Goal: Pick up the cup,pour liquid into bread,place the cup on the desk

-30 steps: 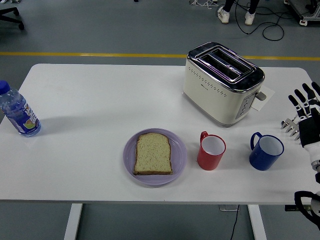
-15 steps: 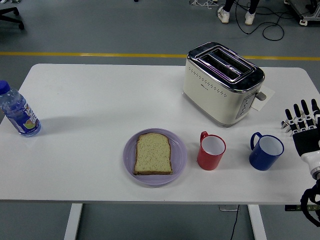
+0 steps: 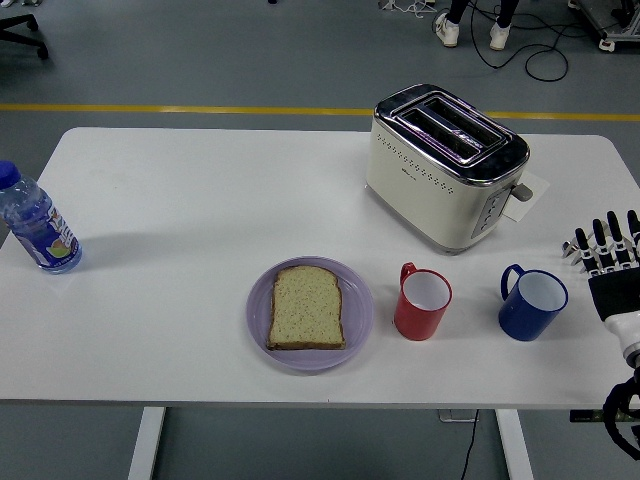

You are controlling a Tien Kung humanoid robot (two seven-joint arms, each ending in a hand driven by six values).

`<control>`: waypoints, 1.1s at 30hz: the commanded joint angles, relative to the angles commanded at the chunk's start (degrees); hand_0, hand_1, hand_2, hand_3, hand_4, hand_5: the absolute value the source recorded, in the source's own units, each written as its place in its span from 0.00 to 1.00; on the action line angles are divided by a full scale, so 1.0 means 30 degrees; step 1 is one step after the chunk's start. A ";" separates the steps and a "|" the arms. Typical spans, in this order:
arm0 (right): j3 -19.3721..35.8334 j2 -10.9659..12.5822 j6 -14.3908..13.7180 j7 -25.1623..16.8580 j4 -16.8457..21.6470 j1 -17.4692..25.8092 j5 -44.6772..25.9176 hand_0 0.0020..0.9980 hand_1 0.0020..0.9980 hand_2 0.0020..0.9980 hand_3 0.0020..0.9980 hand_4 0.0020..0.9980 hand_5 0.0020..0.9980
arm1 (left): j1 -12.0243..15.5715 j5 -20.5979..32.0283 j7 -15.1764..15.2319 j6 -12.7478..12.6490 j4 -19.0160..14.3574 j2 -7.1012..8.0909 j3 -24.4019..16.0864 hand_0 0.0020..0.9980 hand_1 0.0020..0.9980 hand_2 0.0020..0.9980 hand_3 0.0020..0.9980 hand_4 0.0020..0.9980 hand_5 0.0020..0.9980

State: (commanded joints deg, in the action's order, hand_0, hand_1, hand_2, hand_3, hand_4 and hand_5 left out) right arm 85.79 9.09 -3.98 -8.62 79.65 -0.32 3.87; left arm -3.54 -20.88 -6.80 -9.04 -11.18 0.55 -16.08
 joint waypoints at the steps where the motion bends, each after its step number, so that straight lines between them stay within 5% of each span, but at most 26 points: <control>1: 0.0004 0.0007 -0.0010 0.0033 -0.0020 -0.0006 -0.0010 0.66 0.58 0.64 0.61 0.60 0.20 | 0.0011 0.0007 -0.0001 0.0001 0.0003 -0.0004 0.0026 0.63 0.64 0.65 0.50 0.24 0.86; 33: 0.0069 -0.0075 -0.0320 0.0019 -0.0370 -0.0174 -0.0895 0.65 0.58 0.64 0.61 0.59 0.20 | -0.0139 -0.0118 0.0000 -0.0004 0.0004 0.0007 -0.0162 0.63 0.64 0.65 0.50 0.24 0.86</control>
State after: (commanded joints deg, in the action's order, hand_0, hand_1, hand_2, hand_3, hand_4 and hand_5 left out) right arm 85.99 8.87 -4.93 -8.57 78.54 -0.84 1.19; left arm -3.96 -21.23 -6.80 -9.05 -11.17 0.57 -16.57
